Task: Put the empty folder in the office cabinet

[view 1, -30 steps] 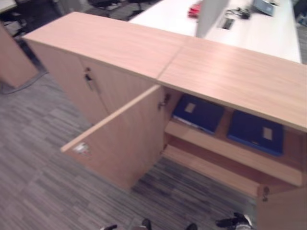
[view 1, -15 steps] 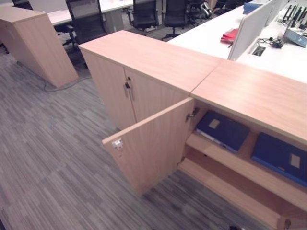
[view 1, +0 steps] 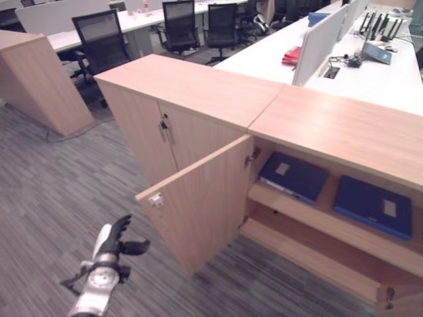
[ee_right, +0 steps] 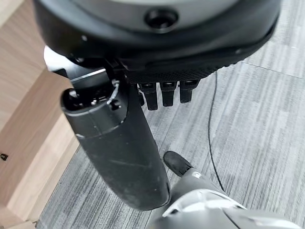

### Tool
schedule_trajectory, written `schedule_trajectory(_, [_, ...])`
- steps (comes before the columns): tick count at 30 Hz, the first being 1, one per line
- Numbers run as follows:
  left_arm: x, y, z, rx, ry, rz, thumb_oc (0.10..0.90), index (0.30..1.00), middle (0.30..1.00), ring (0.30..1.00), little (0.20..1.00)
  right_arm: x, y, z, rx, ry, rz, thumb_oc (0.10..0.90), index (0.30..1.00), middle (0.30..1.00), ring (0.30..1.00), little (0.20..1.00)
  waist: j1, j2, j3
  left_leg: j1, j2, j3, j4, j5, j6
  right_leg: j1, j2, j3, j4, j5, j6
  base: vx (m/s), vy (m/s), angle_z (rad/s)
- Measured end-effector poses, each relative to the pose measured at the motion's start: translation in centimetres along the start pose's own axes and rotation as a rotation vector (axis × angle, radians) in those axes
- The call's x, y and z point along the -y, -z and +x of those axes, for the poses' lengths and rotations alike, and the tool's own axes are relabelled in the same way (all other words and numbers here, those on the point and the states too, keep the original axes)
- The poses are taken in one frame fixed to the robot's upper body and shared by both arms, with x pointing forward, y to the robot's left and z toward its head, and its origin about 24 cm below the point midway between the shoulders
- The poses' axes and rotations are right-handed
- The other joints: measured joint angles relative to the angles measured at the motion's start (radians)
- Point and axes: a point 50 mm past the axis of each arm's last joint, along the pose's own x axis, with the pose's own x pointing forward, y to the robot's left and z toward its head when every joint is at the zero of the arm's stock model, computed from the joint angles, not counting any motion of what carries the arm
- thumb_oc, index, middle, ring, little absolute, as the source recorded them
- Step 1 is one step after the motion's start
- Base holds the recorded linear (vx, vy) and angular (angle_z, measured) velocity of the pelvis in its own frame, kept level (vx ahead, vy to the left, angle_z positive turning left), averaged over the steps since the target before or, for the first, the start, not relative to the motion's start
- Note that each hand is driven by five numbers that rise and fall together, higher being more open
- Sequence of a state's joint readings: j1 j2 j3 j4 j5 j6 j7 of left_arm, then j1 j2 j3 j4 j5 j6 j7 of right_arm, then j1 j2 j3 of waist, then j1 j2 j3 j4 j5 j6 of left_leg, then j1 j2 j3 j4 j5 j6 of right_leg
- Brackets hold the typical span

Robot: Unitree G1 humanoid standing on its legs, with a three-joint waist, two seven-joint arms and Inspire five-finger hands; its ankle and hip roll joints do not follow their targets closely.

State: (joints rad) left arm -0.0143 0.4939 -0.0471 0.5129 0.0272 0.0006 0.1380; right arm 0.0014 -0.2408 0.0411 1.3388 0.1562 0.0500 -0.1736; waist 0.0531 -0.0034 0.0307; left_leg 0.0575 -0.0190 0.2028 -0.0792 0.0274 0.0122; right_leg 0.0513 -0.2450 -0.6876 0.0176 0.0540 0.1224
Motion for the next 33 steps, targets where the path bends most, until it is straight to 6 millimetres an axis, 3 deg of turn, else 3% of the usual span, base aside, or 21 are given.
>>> schedule_trajectory(2, [0.8, -0.4, 0.2, 0.002, 0.003, -0.034, 0.8, 0.9, 0.9, 0.9, 0.9, -0.1, 0.0, 0.0, 0.0, -0.004, -0.002, 0.8, 0.9, 0.9, 0.9, 0.9, -0.002, -0.006, 0.0, 0.0, 0.002, 0.011, 0.0, 0.003, 0.005, -0.006, 0.004, 0.012, -0.002, 0.001, -0.002, 0.01, -0.025, -0.14])
schedule_trajectory(12, [0.1, -0.3, 1.2, -0.056, -0.006, 0.044, 0.8, 0.9, 0.9, 0.9, 0.9, 0.0, -0.2, 0.0, 0.012, -0.019, -0.039, 0.8, 0.9, 0.9, 0.9, 0.9, 0.0, -0.013, 0.001, 0.017, 0.004, 0.042, 0.0, 0.002, 0.005, 0.002, 0.014, 0.042, -0.03, 0.022, -0.006, 0.01, -0.021, -0.09])
schedule_trajectory(20, [0.5, -1.4, 1.2, -0.022, 0.043, -0.036, 0.8, 0.9, 0.9, 0.9, 0.9, 0.1, 1.2, 0.0, -0.03, -0.017, -0.047, 0.8, 0.9, 0.9, 0.9, 0.9, 0.011, -0.04, 0.01, 0.015, -0.001, 0.047, 0.0, 0.0, 0.003, -0.003, 0.007, 0.046, -0.025, 0.027, -0.001, 0.0, 0.0, 0.0])
schedule_trajectory(26, [3.5, -2.8, -1.2, 0.056, 0.218, -0.205, 0.8, 0.9, 0.9, 0.9, 0.9, -0.4, 0.4, -0.1, -0.012, -0.028, -0.061, 0.8, 0.9, 0.9, 0.9, 0.9, 0.049, -0.063, 0.026, 0.011, -0.011, 0.038, 0.0, 0.004, 0.008, -0.007, -0.006, 0.046, -0.012, 0.029, 0.001, -0.06, 0.018, 0.06])
schedule_trajectory(29, [7.6, -3.4, -4.1, 0.088, 0.469, -0.321, 0.8, 0.9, 0.9, 0.9, 0.9, -1.1, -0.6, -0.1, 0.015, -0.047, -0.066, 0.8, 0.9, 0.9, 0.9, 0.9, 0.085, -0.065, 0.034, 0.009, -0.028, 0.03, -0.001, 0.008, 0.018, -0.007, -0.026, 0.045, -0.003, 0.036, 0.013, -0.12, 0.035, 0.1])
schedule_trajectory(33, [11.4, -4.9, -6.3, 0.144, 0.756, -0.26, 0.8, 0.9, 0.9, 0.9, 0.9, -2.1, -3.0, -0.2, 0.074, -0.08, -0.079, 0.8, 0.9, 0.9, 0.9, 0.9, 0.077, -0.068, 0.052, 0.004, -0.044, 0.016, -0.001, 0.008, 0.024, -0.01, -0.046, 0.044, 0.006, 0.046, 0.029, -0.14, 0.044, 0.08])
